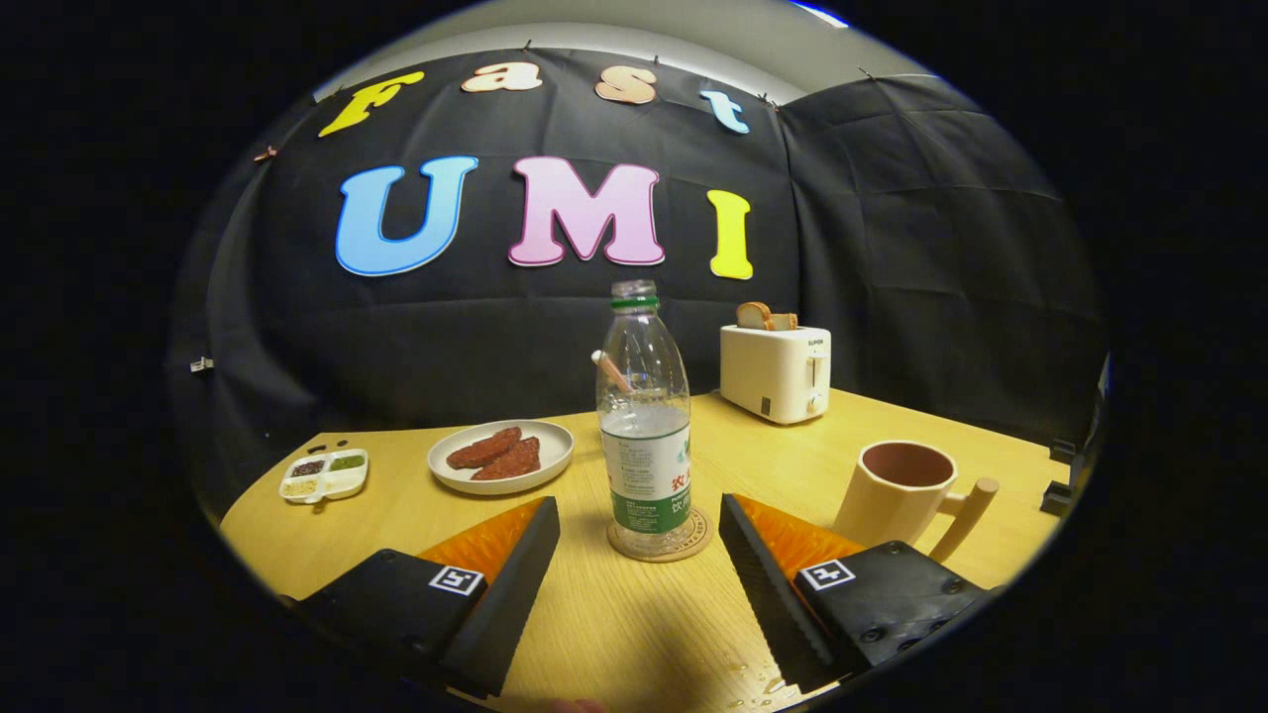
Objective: Take the bottle from table, then pour the juice into the cup, finally place the bottle on the coaster
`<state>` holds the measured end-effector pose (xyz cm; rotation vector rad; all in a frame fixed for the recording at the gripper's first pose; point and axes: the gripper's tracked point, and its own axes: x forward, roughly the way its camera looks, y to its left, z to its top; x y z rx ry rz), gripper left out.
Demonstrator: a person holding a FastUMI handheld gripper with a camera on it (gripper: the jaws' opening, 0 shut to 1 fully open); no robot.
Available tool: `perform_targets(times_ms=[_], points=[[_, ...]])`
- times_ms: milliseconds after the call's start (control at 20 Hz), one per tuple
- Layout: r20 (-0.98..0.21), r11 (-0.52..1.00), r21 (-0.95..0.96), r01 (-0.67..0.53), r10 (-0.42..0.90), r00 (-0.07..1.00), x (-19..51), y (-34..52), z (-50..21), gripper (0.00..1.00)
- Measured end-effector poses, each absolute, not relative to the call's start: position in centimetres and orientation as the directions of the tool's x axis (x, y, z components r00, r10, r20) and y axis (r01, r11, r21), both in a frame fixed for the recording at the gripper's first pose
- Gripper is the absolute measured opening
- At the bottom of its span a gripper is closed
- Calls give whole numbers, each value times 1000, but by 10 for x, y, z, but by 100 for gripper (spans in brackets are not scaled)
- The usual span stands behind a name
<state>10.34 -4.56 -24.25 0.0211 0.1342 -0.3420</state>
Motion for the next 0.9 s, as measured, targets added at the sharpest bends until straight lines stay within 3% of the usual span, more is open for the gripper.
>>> perform_targets(times_ms=[500, 900], points=[[-61, 992, 39, 117, -115, 992, 68, -23, -151, 99], [-36, 996, 89, 27, -24, 999, 46, -38, -102, 99]])
